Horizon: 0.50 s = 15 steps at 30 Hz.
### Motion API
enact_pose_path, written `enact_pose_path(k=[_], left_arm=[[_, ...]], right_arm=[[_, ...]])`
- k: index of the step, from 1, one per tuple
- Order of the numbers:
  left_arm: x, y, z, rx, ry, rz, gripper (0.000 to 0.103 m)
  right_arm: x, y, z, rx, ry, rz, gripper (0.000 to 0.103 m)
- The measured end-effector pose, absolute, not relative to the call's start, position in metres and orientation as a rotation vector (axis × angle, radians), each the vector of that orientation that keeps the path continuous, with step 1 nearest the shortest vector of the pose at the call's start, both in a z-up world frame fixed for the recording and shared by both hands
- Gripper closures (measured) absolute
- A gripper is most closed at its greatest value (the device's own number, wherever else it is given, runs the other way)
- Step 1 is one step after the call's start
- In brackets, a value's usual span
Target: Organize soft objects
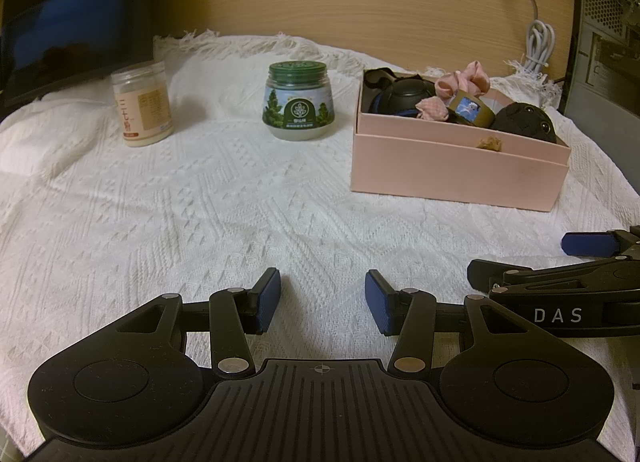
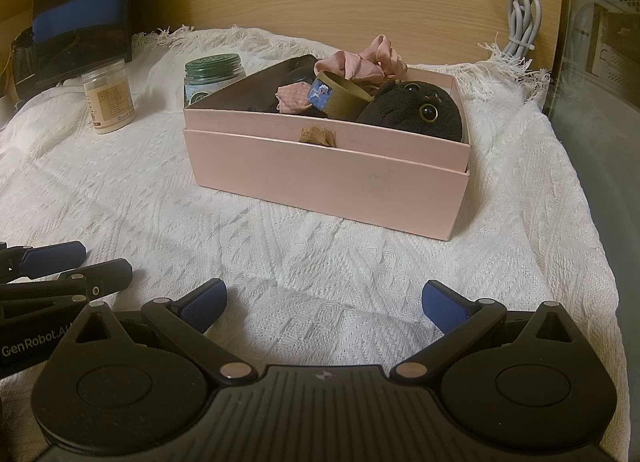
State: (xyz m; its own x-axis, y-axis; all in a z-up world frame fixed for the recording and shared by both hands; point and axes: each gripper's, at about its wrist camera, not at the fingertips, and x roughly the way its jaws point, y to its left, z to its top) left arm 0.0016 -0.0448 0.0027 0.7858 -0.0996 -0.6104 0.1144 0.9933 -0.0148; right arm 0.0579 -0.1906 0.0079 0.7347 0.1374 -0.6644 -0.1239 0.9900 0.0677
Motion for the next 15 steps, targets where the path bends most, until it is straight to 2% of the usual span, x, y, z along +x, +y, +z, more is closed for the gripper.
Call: enact_pose_path(k=[15], left_arm=[[0.0016, -0.0438, 0.0032, 0.017, 0.657, -0.12, 0.051]], right_arm=[[0.0562, -0.1859, 0.0077, 0.032, 0.733, 0.1, 0.0]])
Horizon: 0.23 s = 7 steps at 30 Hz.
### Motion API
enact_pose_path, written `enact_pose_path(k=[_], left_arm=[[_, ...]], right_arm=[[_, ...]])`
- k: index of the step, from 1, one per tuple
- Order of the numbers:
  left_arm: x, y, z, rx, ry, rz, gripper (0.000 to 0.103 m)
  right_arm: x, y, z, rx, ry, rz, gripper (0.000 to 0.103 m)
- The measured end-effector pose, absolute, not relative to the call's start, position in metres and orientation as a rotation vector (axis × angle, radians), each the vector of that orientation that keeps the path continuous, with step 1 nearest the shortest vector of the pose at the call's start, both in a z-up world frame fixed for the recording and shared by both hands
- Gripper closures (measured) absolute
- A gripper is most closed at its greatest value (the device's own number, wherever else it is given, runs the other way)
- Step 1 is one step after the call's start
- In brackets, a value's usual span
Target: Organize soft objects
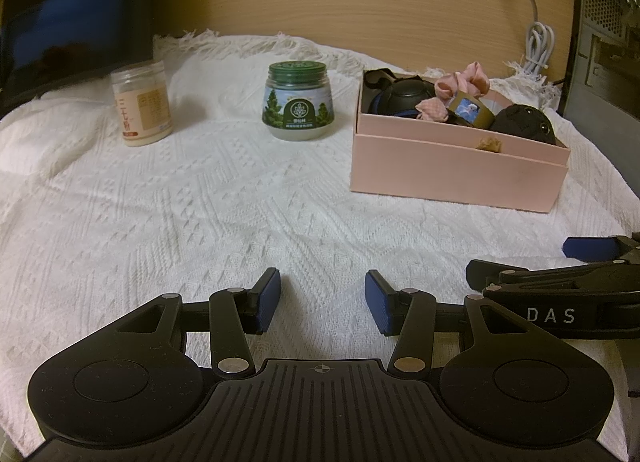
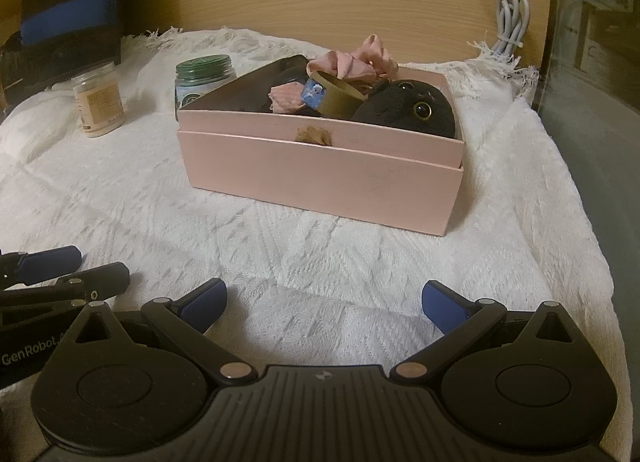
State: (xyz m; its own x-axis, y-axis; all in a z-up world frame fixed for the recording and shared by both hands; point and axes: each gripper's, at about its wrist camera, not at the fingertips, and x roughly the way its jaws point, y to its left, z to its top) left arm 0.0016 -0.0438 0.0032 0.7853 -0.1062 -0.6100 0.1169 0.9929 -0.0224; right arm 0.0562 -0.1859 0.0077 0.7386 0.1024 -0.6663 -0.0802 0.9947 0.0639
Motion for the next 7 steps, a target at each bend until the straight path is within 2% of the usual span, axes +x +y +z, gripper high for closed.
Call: enact_pose_path(k=[7], left_arm=[[0.0025, -0.0437, 0.0032, 0.022, 0.658, -0.124, 0.051]], right_arm=[[0.0565, -0.1865, 0.0074, 0.031, 0.733, 0.101, 0.0]])
